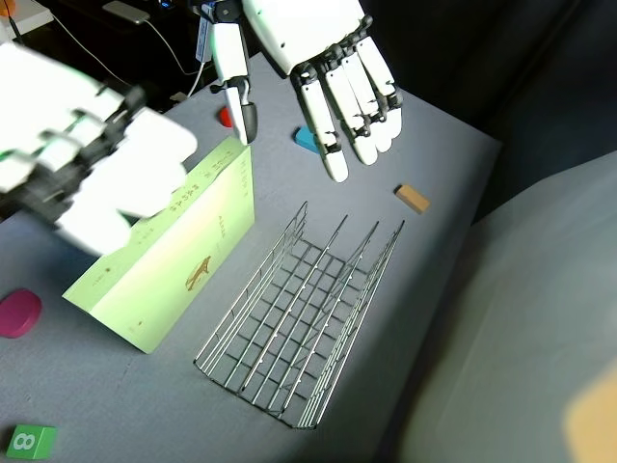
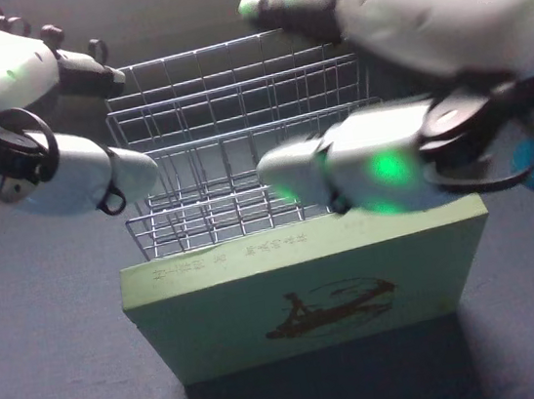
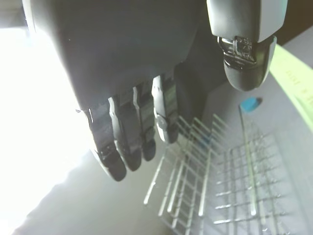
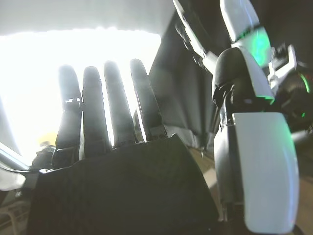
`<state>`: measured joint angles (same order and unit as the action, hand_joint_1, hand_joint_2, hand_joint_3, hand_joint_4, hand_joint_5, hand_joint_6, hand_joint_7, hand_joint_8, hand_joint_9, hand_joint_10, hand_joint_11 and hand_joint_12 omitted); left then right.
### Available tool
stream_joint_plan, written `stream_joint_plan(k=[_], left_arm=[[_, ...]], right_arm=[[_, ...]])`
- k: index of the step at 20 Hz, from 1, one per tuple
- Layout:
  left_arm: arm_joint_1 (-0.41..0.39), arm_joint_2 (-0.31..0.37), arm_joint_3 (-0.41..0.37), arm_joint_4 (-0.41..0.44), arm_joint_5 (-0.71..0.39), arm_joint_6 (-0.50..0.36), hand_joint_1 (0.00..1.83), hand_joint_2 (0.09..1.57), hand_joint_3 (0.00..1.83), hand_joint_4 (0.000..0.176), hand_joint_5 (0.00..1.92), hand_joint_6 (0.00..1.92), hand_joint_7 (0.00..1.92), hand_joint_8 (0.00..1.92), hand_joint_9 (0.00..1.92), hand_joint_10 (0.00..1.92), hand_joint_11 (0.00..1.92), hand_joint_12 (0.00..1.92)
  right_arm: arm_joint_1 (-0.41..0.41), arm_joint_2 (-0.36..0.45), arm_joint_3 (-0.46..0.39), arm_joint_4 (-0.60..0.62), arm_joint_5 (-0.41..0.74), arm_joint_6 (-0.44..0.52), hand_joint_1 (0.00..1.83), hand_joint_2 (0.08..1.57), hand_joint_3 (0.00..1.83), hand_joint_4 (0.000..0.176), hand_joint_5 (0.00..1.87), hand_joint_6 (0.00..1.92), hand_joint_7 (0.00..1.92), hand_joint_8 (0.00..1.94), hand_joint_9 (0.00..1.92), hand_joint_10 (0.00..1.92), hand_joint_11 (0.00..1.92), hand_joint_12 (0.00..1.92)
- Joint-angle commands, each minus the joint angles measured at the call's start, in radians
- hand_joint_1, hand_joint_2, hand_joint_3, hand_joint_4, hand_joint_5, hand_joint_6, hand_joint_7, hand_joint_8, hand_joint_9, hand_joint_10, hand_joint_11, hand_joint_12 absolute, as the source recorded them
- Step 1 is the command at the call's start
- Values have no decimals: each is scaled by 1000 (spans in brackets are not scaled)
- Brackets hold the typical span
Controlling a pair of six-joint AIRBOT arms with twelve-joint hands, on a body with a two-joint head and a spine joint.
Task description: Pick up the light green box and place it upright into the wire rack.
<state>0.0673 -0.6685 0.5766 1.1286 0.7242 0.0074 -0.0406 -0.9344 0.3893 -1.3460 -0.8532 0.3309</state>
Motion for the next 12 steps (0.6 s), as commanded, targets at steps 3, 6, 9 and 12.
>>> stream_joint_plan(k=[3,6,9,12], left_arm=[[-12,13,13,73,-38,22,168,1198,2,113,274,0,215,0,183,0,0,526],[-11,26,40,73,-51,50,160,1202,2,112,272,0,212,0,178,0,0,509],[-15,29,74,73,-68,87,148,1207,3,112,269,0,209,0,168,0,0,496],[-22,29,106,73,-79,111,145,1205,2,111,267,0,206,0,166,1,0,495]], right_arm=[[-8,-71,42,-39,-50,-22,218,1137,0,32,187,0,207,1,177,0,0,928],[2,-137,100,87,-44,-41,563,1039,0,24,175,1,199,1,186,3,0,889],[-6,-194,131,104,-55,-41,731,1018,0,24,193,5,194,2,174,0,0,831],[0,-239,169,184,-60,-62,778,1002,0,24,194,1,168,0,148,0,0,778]])
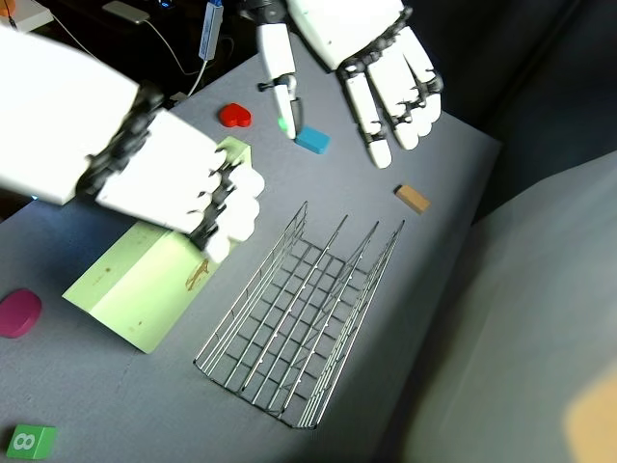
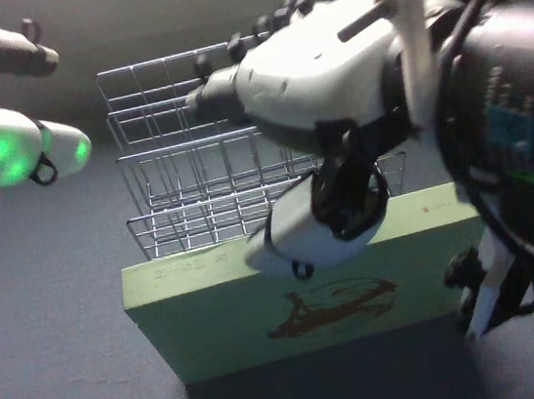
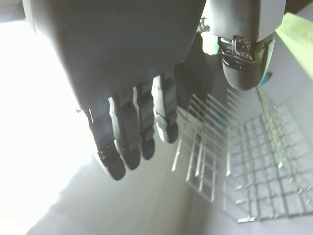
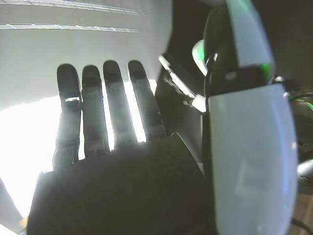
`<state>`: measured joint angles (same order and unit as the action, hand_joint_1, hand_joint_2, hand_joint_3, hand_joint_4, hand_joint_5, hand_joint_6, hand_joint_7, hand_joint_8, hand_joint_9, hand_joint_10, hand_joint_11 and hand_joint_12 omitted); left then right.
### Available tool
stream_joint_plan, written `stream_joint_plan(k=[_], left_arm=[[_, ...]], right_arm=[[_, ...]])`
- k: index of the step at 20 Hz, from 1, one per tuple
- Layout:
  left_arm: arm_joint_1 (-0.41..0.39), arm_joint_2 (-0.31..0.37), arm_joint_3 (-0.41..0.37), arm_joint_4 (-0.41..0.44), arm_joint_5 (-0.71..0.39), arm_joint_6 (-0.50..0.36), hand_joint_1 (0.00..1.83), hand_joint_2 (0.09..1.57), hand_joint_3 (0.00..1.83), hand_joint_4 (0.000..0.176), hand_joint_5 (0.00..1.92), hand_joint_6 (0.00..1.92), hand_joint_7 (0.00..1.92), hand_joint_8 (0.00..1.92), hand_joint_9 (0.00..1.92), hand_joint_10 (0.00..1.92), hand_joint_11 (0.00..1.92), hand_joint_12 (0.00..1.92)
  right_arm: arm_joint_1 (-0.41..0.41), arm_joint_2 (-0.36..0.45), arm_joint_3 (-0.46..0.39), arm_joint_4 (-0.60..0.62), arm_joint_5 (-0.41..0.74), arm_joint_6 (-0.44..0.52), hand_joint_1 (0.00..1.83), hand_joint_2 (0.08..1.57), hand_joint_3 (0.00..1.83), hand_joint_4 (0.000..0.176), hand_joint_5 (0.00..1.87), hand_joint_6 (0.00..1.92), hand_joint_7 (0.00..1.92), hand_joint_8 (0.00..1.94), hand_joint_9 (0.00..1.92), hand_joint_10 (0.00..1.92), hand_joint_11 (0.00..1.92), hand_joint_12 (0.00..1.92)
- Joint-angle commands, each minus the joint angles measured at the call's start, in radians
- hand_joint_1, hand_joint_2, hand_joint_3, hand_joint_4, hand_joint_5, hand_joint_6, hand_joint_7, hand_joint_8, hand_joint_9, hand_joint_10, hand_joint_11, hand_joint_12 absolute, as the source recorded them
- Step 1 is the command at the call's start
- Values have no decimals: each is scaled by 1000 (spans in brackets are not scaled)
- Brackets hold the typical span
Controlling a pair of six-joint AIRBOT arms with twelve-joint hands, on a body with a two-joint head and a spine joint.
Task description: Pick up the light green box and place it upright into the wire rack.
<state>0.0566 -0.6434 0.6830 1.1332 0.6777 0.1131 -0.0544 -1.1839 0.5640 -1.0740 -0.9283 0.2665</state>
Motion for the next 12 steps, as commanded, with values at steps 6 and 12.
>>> stream_joint_plan(k=[6,12], left_arm=[[-24,7,30,68,-25,118,145,1201,0,111,270,1,203,0,168,1,0,530],[-28,8,43,20,-3,260,146,1200,0,114,272,1,198,0,164,0,0,536]], right_arm=[[-1,-65,82,38,30,-20,840,982,0,24,181,0,162,0,116,0,0,690],[-33,-112,133,57,39,-30,848,985,0,24,176,1,160,0,100,0,0,621]])
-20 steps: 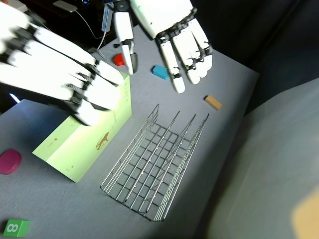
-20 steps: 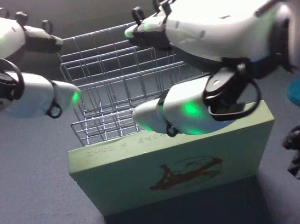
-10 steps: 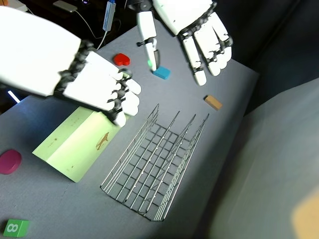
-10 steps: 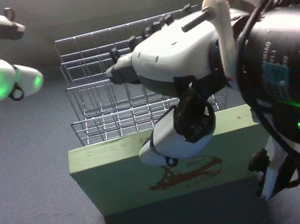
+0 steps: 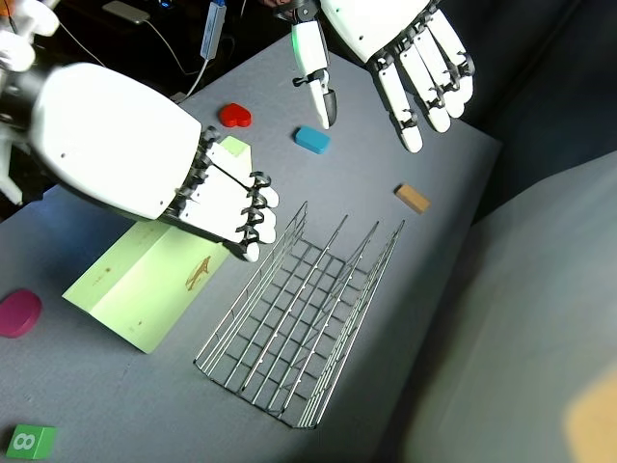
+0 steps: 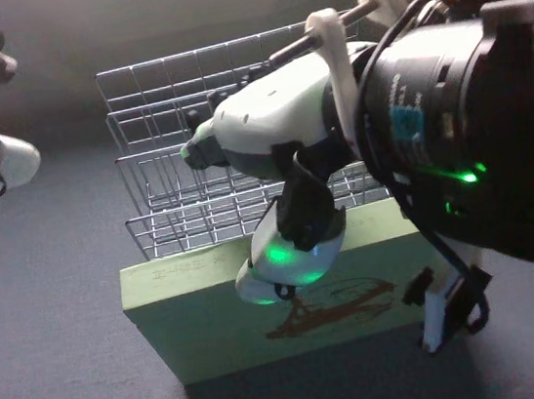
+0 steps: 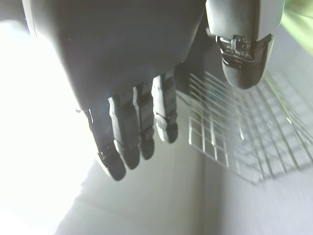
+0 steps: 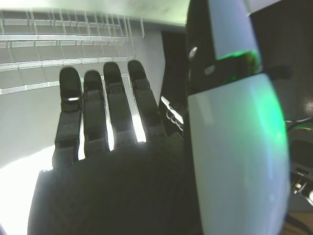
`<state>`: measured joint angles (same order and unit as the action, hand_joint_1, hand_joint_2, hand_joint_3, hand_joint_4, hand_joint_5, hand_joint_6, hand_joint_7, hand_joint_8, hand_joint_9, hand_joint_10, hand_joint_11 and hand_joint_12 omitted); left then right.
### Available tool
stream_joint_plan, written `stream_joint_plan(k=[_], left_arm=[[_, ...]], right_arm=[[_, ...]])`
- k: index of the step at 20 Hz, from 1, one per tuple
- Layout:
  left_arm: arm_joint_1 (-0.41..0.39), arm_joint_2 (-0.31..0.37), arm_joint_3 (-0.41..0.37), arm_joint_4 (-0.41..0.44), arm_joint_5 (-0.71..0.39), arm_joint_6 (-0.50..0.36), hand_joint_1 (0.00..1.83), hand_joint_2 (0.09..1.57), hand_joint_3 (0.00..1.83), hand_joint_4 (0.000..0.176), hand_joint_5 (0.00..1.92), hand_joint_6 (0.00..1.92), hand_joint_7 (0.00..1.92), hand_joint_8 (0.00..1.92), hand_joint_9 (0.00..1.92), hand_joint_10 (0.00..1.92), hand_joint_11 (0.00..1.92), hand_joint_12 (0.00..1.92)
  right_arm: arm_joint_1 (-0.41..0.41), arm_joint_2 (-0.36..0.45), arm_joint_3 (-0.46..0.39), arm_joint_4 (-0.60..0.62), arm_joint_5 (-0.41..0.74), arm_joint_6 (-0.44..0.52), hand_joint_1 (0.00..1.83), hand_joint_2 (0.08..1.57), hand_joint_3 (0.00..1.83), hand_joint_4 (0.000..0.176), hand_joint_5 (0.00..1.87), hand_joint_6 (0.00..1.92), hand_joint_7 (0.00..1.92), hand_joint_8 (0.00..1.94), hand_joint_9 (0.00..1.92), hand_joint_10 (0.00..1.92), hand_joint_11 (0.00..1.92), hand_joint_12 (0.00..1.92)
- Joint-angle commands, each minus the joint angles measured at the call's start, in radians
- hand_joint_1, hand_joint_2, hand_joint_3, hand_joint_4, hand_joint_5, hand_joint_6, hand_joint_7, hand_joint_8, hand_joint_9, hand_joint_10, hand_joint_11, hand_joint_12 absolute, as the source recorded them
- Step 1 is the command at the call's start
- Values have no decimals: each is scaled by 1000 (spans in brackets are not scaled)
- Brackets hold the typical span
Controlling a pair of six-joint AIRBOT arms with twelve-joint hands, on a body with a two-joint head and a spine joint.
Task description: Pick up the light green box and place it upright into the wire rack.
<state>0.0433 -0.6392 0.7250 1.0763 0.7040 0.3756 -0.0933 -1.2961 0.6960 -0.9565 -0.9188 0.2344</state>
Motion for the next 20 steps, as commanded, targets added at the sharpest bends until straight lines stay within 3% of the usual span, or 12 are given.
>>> stream_joint_plan(k=[1,3,8,13,16,17,20], left_arm=[[-17,3,4,66,-28,29,144,1200,0,113,270,0,197,0,165,1,0,536],[-18,3,7,44,-27,80,141,1201,0,112,270,0,196,0,168,1,0,545],[-27,3,14,44,1,112,150,1200,0,112,271,0,197,0,173,2,0,570],[-36,3,18,44,16,148,153,1201,0,112,271,0,197,0,173,1,0,568],[-51,2,18,44,23,148,153,1198,0,112,273,1,199,1,177,3,0,571],[-59,2,18,44,28,148,156,1196,0,113,274,1,200,1,178,2,0,585],[-69,2,19,44,31,148,158,1201,1,112,275,1,200,1,179,2,0,588]], right_arm=[[1,-1,2,-61,29,2,850,987,1,25,175,0,160,0,100,0,0,622],[-12,-8,12,-60,29,2,853,989,2,25,174,0,158,0,97,0,0,623],[-35,-23,46,-48,51,4,854,990,2,24,172,0,150,0,90,0,0,625],[-51,-27,61,-49,60,4,868,997,1,24,186,3,178,6,131,10,0,749],[-56,-29,62,-49,62,4,884,1008,2,15,268,16,267,12,210,17,0,918],[-55,-29,62,-49,61,3,897,1016,3,1,312,19,319,15,258,23,0,1017],[-50,-28,62,-50,60,-2,953,1054,3,0,479,16,502,8,490,35,213,1144]])
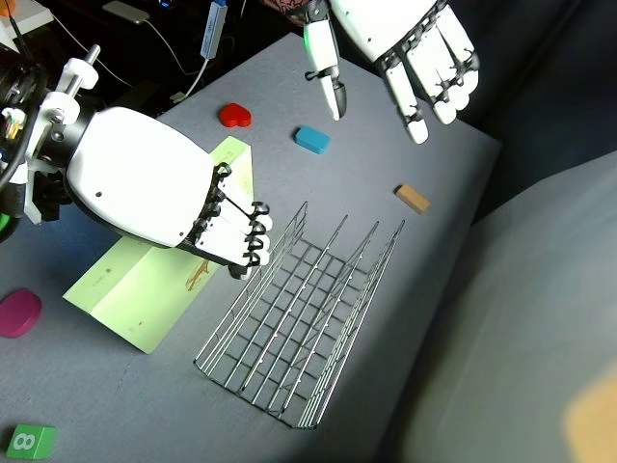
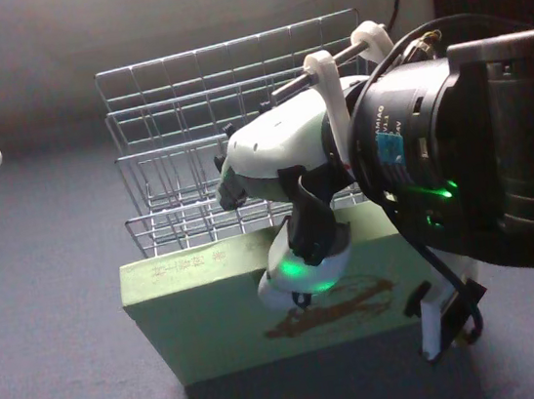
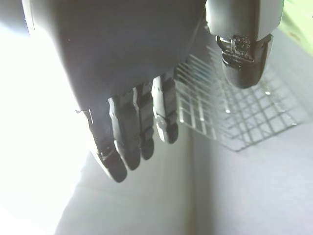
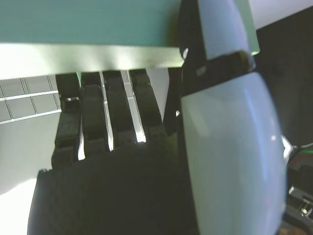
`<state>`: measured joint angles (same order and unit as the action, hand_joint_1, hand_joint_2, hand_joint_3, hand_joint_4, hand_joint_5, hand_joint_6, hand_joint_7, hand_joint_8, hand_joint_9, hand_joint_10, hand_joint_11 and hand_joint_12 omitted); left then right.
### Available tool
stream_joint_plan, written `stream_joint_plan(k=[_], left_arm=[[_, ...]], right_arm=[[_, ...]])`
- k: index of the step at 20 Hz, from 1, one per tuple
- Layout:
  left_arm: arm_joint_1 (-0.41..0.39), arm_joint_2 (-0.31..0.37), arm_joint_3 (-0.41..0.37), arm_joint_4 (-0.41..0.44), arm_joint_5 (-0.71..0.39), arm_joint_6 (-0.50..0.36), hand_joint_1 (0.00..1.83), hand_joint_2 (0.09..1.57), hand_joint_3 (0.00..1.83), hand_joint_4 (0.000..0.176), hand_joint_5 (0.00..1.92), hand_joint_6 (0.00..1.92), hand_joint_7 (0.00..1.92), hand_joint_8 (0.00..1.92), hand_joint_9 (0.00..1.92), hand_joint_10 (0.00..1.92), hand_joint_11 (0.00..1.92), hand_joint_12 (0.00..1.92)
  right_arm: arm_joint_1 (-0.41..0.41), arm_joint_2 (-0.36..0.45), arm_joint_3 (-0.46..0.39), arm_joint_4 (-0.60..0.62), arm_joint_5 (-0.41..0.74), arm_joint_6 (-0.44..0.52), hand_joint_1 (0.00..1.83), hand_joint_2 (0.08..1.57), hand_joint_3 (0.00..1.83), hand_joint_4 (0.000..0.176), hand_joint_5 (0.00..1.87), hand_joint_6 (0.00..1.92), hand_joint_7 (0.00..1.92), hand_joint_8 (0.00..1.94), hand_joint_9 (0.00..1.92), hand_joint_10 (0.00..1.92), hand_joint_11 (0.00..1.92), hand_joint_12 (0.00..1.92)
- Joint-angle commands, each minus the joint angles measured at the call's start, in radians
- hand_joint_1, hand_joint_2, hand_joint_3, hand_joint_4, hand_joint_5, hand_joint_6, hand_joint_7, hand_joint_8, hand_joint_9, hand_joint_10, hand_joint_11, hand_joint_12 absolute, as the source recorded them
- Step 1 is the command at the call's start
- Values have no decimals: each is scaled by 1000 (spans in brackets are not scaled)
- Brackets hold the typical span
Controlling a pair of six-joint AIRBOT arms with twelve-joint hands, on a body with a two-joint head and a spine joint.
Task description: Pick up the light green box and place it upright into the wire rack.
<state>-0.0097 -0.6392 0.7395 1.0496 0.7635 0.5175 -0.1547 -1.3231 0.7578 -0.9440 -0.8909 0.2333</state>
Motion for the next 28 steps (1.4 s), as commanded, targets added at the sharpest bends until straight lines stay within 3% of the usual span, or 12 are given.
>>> stream_joint_plan(k=[1,7,8,9,12,15,21,25,28], left_arm=[[-17,2,5,70,-28,6,158,1202,1,112,275,1,201,1,180,2,0,587],[-12,3,1,62,-28,6,156,1202,0,114,277,1,205,2,183,1,0,547],[-12,3,0,62,-28,6,156,1202,0,114,277,1,206,2,183,1,0,547],[-11,3,0,61,-28,6,155,1203,1,114,273,0,207,2,184,1,0,547],[-11,3,-1,55,-28,6,152,1207,1,114,258,1,207,1,175,1,0,532],[-9,3,-2,50,-28,6,153,1208,1,115,275,7,220,5,182,3,0,540],[-8,5,-7,35,-28,6,156,1207,0,115,275,4,224,5,185,4,0,547],[-3,7,-10,32,-18,6,160,1206,0,116,276,2,223,2,189,3,0,576],[-1,7,-14,32,-18,7,163,1207,0,116,276,2,224,2,190,3,0,578]], right_arm=[[13,-1,0,-62,32,-1,976,1065,2,0,532,15,556,7,560,36,271,1145],[23,8,-5,-62,29,-6,1081,1103,1,0,844,25,905,23,859,67,527,1140],[24,10,-10,-62,27,-8,1180,1142,1,0,812,956,995,781,949,100,591,1165],[25,12,-14,-62,22,-8,1194,1172,5,0,749,1208,973,1029,1011,133,645,1205],[45,20,-31,-62,19,-8,1211,1164,4,0,784,1178,989,1092,1012,677,779,1329],[69,43,-53,-36,14,-24,1223,1156,1,0,825,1083,991,1143,956,945,825,1324],[176,108,-76,-22,39,-107,1211,1167,1,0,831,1082,949,1204,890,995,823,1326],[257,148,-75,-134,74,-143,1211,1168,1,0,823,1091,950,1203,892,997,815,1322],[313,150,-58,-152,99,-188,1208,1170,1,0,823,1098,945,1207,888,996,814,1322]])
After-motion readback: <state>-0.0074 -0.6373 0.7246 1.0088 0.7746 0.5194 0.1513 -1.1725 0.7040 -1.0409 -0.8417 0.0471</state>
